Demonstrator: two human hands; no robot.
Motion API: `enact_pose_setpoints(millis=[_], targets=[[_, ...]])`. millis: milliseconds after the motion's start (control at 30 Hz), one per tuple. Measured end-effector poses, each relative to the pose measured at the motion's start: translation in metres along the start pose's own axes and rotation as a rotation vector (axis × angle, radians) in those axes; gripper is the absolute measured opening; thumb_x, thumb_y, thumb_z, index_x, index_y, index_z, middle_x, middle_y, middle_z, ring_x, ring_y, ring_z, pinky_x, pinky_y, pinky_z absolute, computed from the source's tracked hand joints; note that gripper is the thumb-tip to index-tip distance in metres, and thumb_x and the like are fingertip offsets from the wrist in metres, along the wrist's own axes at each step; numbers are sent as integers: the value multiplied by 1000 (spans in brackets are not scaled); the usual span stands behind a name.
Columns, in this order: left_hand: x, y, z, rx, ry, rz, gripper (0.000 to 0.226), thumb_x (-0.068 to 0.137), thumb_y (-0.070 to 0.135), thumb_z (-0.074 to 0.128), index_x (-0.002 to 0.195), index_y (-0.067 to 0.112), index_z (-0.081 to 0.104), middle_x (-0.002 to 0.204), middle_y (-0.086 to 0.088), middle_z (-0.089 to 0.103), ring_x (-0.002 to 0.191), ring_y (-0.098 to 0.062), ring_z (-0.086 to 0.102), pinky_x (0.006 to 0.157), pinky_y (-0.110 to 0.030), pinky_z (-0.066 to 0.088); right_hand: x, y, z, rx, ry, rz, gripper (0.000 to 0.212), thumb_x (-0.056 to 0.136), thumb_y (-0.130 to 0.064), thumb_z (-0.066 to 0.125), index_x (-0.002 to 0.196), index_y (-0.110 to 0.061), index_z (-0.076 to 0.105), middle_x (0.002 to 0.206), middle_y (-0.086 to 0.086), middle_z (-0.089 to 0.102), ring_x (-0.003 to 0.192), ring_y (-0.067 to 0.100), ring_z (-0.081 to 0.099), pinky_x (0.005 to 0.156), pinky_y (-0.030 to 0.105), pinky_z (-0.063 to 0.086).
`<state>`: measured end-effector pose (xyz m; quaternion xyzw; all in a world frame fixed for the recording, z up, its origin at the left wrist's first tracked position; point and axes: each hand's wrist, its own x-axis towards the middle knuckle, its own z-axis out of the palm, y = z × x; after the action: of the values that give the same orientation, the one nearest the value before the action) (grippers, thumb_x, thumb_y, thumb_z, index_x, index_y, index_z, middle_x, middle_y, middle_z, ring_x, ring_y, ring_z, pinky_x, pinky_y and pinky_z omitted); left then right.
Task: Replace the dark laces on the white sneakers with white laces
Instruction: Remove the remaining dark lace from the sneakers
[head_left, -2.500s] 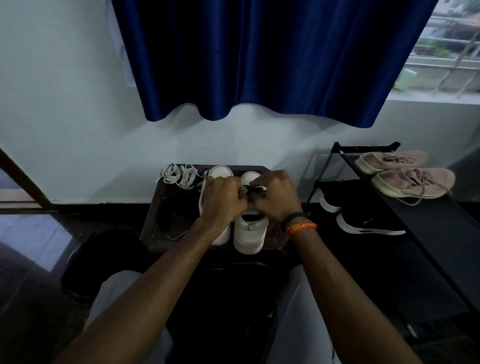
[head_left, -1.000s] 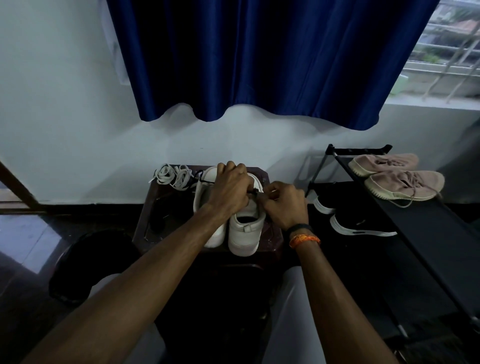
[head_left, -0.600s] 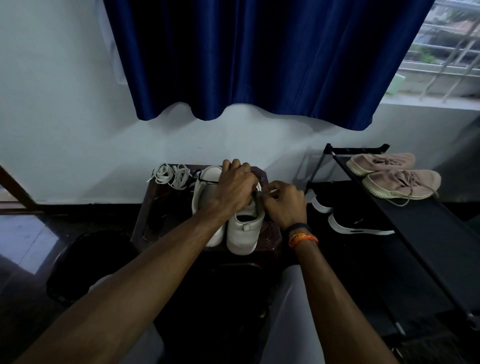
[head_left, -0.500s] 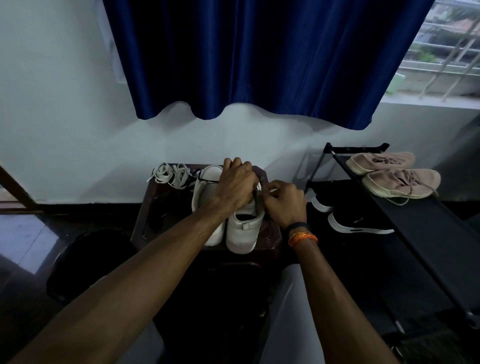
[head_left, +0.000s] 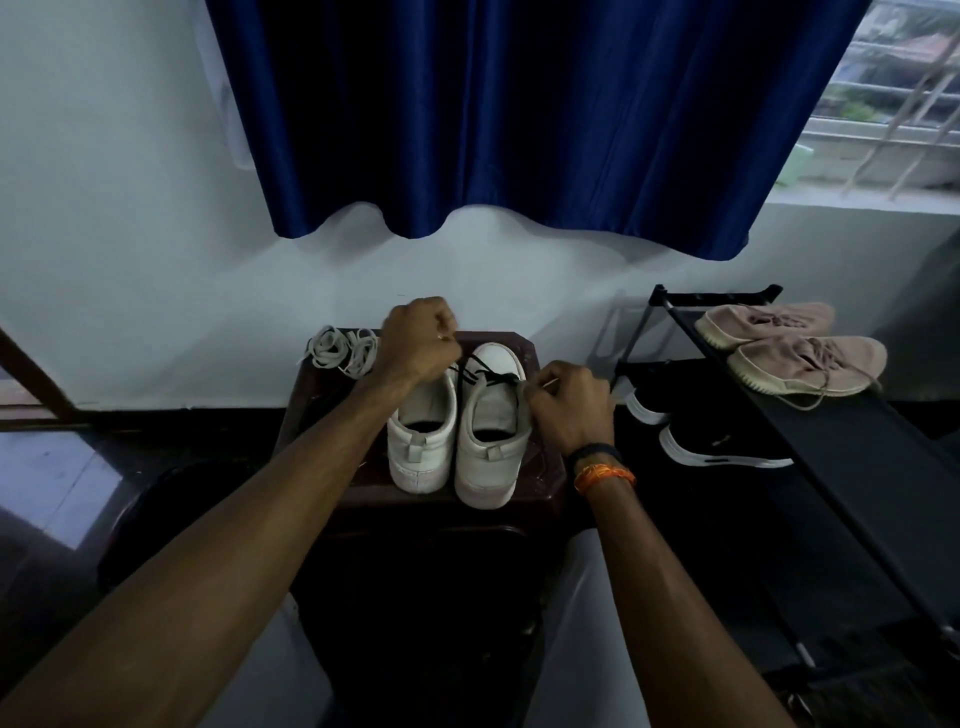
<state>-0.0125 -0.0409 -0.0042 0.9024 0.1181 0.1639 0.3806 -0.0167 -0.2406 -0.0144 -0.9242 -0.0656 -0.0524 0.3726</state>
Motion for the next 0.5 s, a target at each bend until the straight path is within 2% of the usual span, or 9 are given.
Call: enact_pose_setpoints(millis=[100,200,300,500], targets=[[-1,11,10,11,-209,198,26,70,5,68,92,17,73,89,6,74,89,-16,66,85,-36,54,-2,-4,1,-16,6,-30,11,84,-26,68,84,-17,75,80,7,74,83,29,67,68,27,41],[-5,20,25,296,-349,343,35,69,12,74,101,25,72,97,11,71,101,-18,57,93,-34,38,-3,-4,-1,-14,-1,-31,12,85,-24,67,86,-15,75,81,6,74,82,27,66,67,26,39],[-8,27,33,520,-328,431,22,75,22,74,96,26,71,97,6,73,100,-22,59,96,-38,34,-3,-4,-2,-26,-8,-36,12,85,-23,67,88,-16,76,83,5,74,83,27,66,67,25,37],[-8,32,38,594,-191,425,11,85,20,68,91,20,77,95,-2,75,99,-26,60,95,-36,33,-4,-6,-1,-56,0,-46,15,86,-24,65,91,-16,76,86,7,75,86,30,66,71,27,38]])
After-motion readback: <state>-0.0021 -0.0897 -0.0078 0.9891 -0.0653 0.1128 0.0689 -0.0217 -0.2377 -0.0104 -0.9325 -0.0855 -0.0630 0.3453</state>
